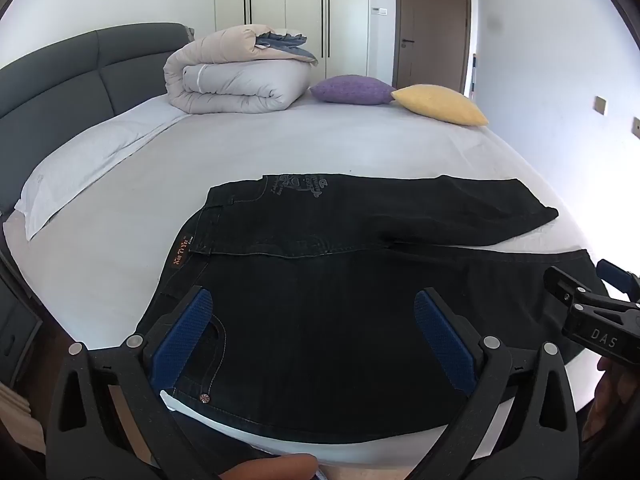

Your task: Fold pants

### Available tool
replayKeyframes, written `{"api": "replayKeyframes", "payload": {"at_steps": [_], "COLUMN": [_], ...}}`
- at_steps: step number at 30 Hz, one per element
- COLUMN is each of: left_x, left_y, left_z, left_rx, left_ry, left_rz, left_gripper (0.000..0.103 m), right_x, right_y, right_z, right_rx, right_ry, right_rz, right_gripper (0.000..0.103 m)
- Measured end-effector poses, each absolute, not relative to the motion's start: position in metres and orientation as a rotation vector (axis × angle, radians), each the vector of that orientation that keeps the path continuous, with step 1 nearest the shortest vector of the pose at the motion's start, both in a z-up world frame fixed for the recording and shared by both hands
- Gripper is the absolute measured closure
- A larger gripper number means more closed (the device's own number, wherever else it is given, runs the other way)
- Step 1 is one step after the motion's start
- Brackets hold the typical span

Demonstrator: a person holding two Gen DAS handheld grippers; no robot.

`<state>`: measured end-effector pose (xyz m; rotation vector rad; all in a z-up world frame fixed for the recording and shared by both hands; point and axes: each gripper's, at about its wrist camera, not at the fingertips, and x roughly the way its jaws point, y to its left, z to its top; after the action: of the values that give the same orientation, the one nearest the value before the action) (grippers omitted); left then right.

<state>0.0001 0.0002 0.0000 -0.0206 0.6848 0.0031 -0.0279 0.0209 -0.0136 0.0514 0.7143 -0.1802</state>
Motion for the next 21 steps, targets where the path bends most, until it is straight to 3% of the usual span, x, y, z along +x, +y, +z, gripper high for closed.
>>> {"api": "replayKeyframes", "payload": {"at_steps": [21], "left_x": [0.001], "left_y": [0.000], "left_z": [-0.001], "left_rx": [-0.008], "left_ry": [0.676], "left_rz": [0.011], "left_gripper": [0.000], "right_x": [-0.024], "right_y": [0.032], "right_z": [-0.028], "right_rx": [0.049], "right_ry": [0.731], "right_rz": [-0.168], "right_gripper": [0.000]}}
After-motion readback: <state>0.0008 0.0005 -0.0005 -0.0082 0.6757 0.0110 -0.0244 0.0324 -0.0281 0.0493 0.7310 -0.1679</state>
